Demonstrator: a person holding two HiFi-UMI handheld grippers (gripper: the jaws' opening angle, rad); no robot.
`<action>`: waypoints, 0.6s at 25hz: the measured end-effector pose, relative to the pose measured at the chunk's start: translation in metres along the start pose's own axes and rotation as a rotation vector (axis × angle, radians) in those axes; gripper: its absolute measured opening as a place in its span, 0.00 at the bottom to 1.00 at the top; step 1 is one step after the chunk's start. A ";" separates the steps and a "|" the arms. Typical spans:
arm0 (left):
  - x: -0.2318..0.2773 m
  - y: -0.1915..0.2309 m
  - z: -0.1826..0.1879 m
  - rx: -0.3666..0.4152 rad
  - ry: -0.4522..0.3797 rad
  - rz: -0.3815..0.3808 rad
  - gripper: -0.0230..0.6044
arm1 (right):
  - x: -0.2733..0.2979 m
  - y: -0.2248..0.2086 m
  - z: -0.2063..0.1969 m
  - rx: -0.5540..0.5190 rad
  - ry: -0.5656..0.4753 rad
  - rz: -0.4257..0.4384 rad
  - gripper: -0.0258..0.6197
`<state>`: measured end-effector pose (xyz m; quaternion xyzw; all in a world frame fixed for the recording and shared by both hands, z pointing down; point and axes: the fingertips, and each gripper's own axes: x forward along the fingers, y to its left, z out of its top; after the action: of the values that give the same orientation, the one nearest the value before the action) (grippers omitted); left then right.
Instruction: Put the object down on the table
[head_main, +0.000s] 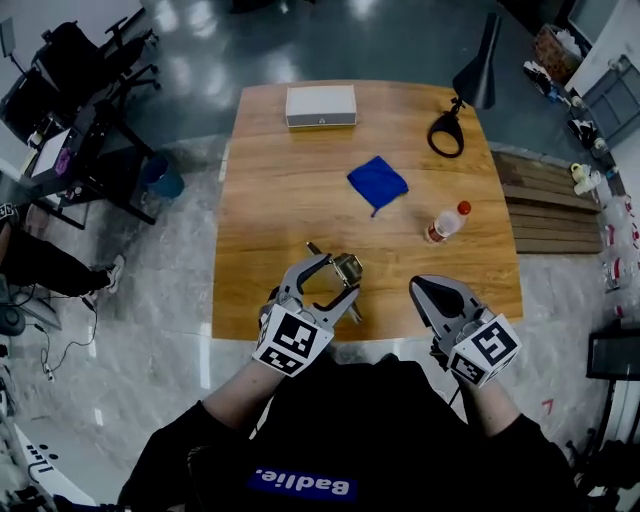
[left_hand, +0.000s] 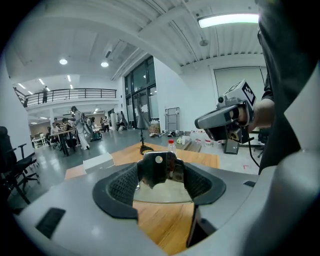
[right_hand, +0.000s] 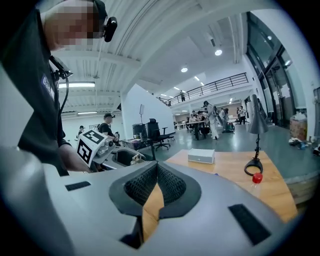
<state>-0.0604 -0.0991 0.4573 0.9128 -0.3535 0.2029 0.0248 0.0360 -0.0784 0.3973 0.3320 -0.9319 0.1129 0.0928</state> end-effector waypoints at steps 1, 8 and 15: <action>0.005 0.001 -0.007 -0.003 0.016 -0.007 0.50 | 0.002 0.000 -0.001 0.002 0.004 -0.001 0.05; 0.056 0.003 -0.051 -0.031 0.137 -0.015 0.50 | 0.005 -0.020 -0.007 0.008 0.037 0.039 0.05; 0.094 0.006 -0.098 -0.074 0.266 0.000 0.50 | 0.004 -0.047 -0.015 0.025 0.070 0.082 0.05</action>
<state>-0.0361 -0.1451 0.5836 0.8763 -0.3543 0.3090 0.1049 0.0644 -0.1124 0.4195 0.2903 -0.9395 0.1397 0.1163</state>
